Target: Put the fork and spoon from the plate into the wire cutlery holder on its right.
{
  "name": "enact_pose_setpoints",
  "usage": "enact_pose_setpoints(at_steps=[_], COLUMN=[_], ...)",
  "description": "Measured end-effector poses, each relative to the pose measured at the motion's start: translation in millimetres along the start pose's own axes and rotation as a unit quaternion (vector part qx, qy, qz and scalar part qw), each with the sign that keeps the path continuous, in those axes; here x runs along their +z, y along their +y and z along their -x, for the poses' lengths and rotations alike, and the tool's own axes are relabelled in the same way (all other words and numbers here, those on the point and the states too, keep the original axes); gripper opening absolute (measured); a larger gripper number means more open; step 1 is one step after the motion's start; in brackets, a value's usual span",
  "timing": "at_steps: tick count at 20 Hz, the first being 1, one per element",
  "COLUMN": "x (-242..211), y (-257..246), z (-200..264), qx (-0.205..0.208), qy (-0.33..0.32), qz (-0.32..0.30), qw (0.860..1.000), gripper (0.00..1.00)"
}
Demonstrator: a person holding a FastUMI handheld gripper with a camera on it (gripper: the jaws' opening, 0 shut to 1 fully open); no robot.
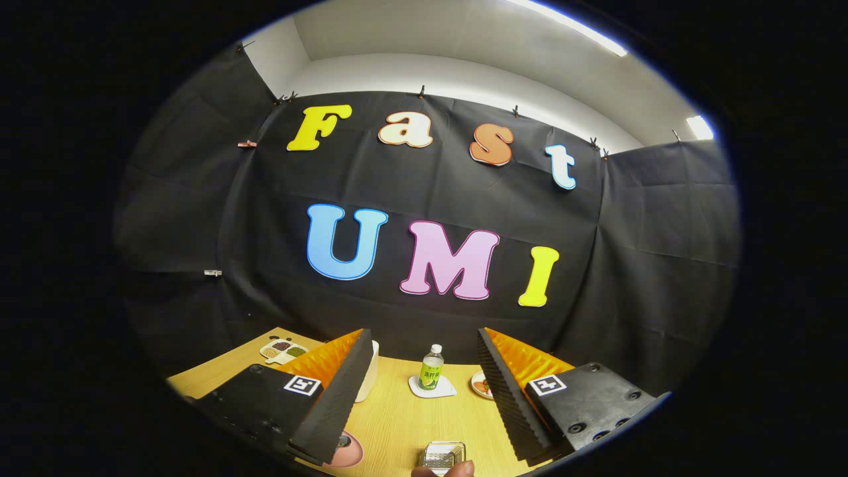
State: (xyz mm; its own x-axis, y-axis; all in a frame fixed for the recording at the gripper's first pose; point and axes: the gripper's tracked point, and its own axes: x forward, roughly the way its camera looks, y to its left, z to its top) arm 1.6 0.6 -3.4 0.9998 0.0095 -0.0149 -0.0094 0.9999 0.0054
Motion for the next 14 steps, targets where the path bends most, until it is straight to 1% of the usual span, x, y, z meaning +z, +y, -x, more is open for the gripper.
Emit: enact_pose_setpoints(at_steps=[3,5,7,8,10,12,14], x=[-6.5,-21.3,-46.4,-62.5,-94.4,-117.0,-144.3], y=[6.6,27.6,49.2,58.9,75.0,90.1,107.8], z=[-1.4,-4.9,-2.5,-0.1,9.0,13.4,22.2], qx=[0.016,0.049,0.087,0.104,0.127,0.141,0.161], qy=[0.018,0.051,0.11,0.146,0.224,0.28,0.334], qz=[-0.005,-0.011,-0.021,-0.028,-0.045,-0.069,-0.077], qw=[1.0,0.997,0.99,0.983,0.965,0.947,0.925], gripper=[0.97,0.97,0.98,0.97,0.98,0.98,0.98])
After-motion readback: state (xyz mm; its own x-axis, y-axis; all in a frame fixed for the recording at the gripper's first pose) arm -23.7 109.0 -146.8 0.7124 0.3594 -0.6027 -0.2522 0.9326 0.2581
